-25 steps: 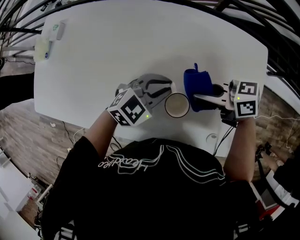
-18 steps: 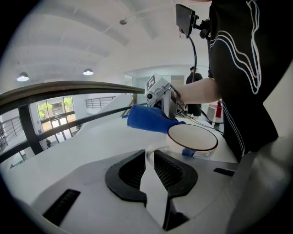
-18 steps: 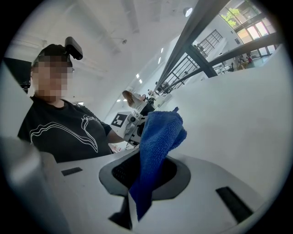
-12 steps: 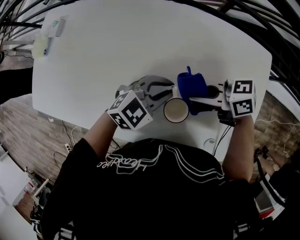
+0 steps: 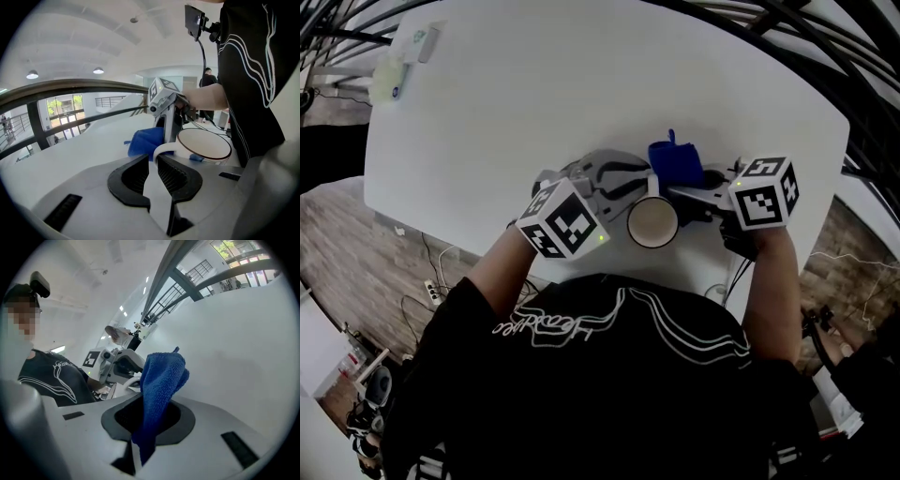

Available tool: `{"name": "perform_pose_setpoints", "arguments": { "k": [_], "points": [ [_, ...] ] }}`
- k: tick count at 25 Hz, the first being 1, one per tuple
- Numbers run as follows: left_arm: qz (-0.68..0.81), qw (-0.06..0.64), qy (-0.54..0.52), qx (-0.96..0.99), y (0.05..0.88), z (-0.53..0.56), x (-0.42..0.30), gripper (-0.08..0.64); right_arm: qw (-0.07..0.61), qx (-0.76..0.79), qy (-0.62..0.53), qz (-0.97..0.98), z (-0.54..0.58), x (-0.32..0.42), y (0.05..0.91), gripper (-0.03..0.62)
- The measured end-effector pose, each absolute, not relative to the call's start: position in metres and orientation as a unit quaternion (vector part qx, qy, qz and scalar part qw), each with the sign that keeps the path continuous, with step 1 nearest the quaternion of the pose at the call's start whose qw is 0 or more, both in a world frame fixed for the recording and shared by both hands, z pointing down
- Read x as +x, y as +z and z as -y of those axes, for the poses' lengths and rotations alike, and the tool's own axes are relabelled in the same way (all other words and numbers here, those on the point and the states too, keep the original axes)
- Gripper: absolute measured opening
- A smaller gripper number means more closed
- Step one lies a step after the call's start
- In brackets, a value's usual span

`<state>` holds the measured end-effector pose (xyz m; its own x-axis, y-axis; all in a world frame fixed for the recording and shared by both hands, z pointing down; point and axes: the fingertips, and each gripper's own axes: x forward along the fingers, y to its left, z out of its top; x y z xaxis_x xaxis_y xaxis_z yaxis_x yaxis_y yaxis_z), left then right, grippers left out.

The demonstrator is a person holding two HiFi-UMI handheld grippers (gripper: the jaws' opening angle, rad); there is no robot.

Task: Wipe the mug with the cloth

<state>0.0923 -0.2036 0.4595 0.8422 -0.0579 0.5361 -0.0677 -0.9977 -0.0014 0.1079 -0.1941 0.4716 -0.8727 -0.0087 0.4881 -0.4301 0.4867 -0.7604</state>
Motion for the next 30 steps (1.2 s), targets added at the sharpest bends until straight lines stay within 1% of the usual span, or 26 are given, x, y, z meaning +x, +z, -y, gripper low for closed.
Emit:
{"name": "perform_pose_setpoints", "arguments": {
  "k": [5,8,14,19,22,25,30],
  "points": [
    [0.051,0.022,0.282,0.958,0.462,0.206,0.090,0.066,0.230,0.164,0.493,0.823,0.195,0.109,0.485,0.054],
    [0.065,0.025,0.285,0.956,0.462,0.207,0.087,0.066,0.219,0.197,0.478,0.827,0.199,0.114,0.482,0.054],
    [0.093,0.066,0.240,0.964,0.446,0.202,0.067,0.075,0.160,0.310,0.390,0.852,0.196,0.129,0.442,0.054],
    [0.125,0.114,0.175,0.970,0.411,0.180,0.035,0.075,0.079,0.421,0.302,0.852,0.164,0.137,0.381,0.054],
    [0.128,0.122,0.148,0.973,0.385,0.143,0.014,0.074,0.046,0.454,0.260,0.851,0.117,0.122,0.344,0.054],
    [0.119,0.115,0.119,0.979,0.347,0.093,-0.008,0.074,0.025,0.462,0.236,0.855,0.062,0.091,0.316,0.054],
    [0.096,0.112,0.084,0.985,0.289,0.007,-0.059,0.027,0.014,0.460,0.222,0.860,-0.027,0.024,0.290,0.054]
  ]
}}
